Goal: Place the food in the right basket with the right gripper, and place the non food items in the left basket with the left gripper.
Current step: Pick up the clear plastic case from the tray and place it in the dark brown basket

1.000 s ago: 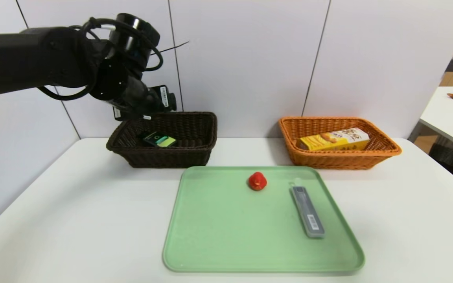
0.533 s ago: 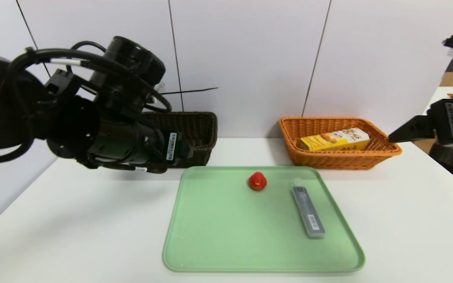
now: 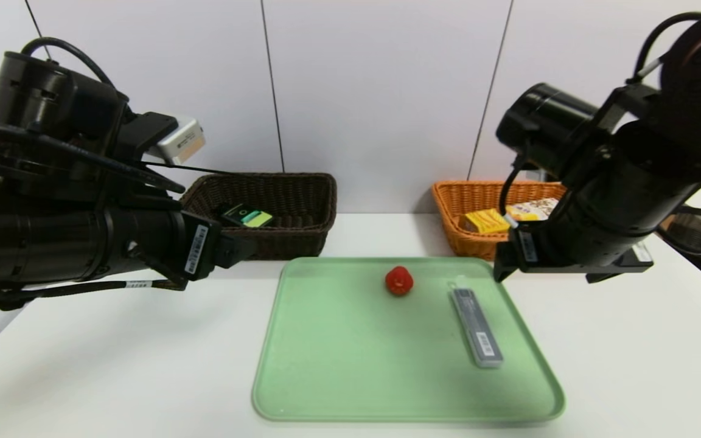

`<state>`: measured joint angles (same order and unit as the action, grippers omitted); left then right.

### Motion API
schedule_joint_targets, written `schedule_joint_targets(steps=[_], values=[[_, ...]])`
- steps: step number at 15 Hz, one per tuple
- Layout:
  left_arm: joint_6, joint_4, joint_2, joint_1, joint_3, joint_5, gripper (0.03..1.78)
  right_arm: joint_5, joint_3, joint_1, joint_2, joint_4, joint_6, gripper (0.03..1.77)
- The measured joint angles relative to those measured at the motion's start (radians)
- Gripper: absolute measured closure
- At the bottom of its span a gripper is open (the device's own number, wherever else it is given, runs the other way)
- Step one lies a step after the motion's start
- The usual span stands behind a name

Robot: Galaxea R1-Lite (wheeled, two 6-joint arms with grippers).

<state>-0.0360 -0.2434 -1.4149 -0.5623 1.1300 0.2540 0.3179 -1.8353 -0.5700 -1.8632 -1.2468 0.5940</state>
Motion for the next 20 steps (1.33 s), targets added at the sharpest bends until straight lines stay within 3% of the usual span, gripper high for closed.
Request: schedule_joint_targets(steps=[5, 20], values=[[-0.029, 0.003, 0.035, 0.007, -0.038, -0.001, 0.12, -0.099, -0.004, -0.035, -0.107, 0.002, 0.067, 0.10], [-0.034, 0.004, 0.037, 0.036, -0.039, -0.006, 0.12, -0.179, 0.032, -0.017, -0.198, 0.090, 0.053, 0.10]])
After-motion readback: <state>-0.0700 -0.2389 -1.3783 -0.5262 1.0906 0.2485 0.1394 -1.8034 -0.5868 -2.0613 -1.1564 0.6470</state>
